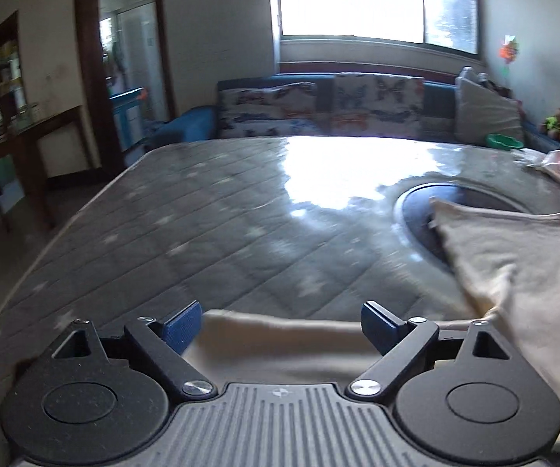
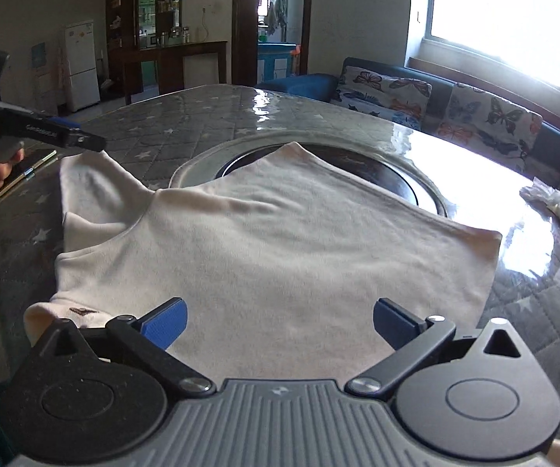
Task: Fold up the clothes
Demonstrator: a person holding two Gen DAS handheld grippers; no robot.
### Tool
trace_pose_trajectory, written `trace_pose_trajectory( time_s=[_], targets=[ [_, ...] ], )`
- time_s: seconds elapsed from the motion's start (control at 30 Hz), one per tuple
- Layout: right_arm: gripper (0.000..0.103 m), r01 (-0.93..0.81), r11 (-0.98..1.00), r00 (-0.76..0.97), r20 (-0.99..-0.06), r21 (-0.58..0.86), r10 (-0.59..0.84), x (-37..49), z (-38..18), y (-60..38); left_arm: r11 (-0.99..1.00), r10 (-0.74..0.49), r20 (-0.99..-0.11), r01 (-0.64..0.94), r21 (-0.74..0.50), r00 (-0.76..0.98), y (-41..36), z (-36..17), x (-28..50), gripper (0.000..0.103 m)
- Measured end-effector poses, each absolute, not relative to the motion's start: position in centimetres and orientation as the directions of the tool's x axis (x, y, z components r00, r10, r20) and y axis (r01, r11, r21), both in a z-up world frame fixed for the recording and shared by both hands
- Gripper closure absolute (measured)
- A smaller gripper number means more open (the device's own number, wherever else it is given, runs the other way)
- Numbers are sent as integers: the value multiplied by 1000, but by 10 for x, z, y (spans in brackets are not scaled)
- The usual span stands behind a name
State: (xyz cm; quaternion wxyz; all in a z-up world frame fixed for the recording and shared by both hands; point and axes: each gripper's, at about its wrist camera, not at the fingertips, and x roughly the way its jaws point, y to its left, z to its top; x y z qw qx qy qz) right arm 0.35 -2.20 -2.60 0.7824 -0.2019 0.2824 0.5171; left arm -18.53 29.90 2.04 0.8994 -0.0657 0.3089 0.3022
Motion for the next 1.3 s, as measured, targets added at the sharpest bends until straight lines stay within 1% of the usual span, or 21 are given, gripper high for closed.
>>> trace_pose_trajectory(
  time_s=[0.13, 0.23, 0.33, 0.37, 0.4, 0.43, 0.47, 0.5, 0.53, 0.6, 0.8, 0.87, 0.9, 1.03, 1.13, 1.17, 1.2, 1.3],
  targets=[
    [0, -909, 418, 311, -661, 3, 683, 2, -32, -25, 774, 526, -610, -631, 54, 593, 315, 13, -195, 12],
    [0, -898, 439, 313, -666, 24, 677, 2, -36, -26, 764, 530, -622, -643, 56, 576, 327, 6, -192, 14],
    [0, -891, 453, 318, -665, 34, 676, 1, -38, -27, 767, 505, -642, -641, 29, 576, 338, -2, -189, 25],
    [0, -891, 452, 320, -666, 29, 674, 1, -38, -26, 772, 491, -651, -635, 17, 579, 342, -5, -188, 38],
    [0, -892, 451, 323, -667, 23, 672, 0, -38, -25, 777, 477, -657, -629, 5, 584, 345, -7, -187, 44],
    [0, -894, 448, 322, -669, 18, 670, -1, -38, -25, 782, 469, -652, -623, -5, 595, 345, -7, -188, 48],
    [0, -895, 447, 324, -671, 11, 666, -1, -38, -24, 787, 463, -647, -616, -13, 605, 346, -6, -188, 61],
    [0, -895, 446, 327, -672, 7, 664, -2, -38, -24, 793, 467, -644, -609, 1, 607, 345, -5, -186, 72],
    [0, -896, 444, 325, -674, 5, 664, -2, -38, -24, 796, 477, -640, -605, 24, 602, 344, -4, -184, 78],
    [0, -897, 442, 323, -678, 3, 661, -3, -38, -23, 800, 495, -637, -596, 69, 591, 346, -3, -175, 83],
    [0, -898, 440, 325, -685, -7, 653, -5, -38, -24, 810, 550, -609, -542, 224, 571, 351, -4, -139, 85],
    [0, -896, 443, 327, -685, -6, 652, -6, -39, -24, 810, 553, -617, -536, 238, 560, 354, -10, -133, 85],
    [0, -895, 445, 328, -685, -5, 651, -7, -39, -24, 808, 558, -612, -536, 246, 560, 354, -11, -133, 82],
    [0, -889, 457, 335, -671, 7, 661, -11, -34, -29, 806, 558, -610, -544, 236, 562, 355, -12, -137, 80],
    [0, -901, 431, 292, -669, 47, 683, -15, -32, -31, 802, 562, -611, -549, 236, 558, 356, -10, -137, 78],
    [0, -913, 407, 277, -679, 35, 679, -20, -33, -30, 800, 563, -612, -551, 235, 556, 356, -9, -138, 75],
    [0, -919, 393, 274, -683, 21, 678, -23, -34, -31, 799, 564, -612, -554, 234, 555, 355, -8, -138, 70],
    [0, -937, 349, 271, -688, -27, 673, -33, -32, -34, 795, 568, -598, -564, 222, 565, 351, 3, -140, 67]
  ],
)
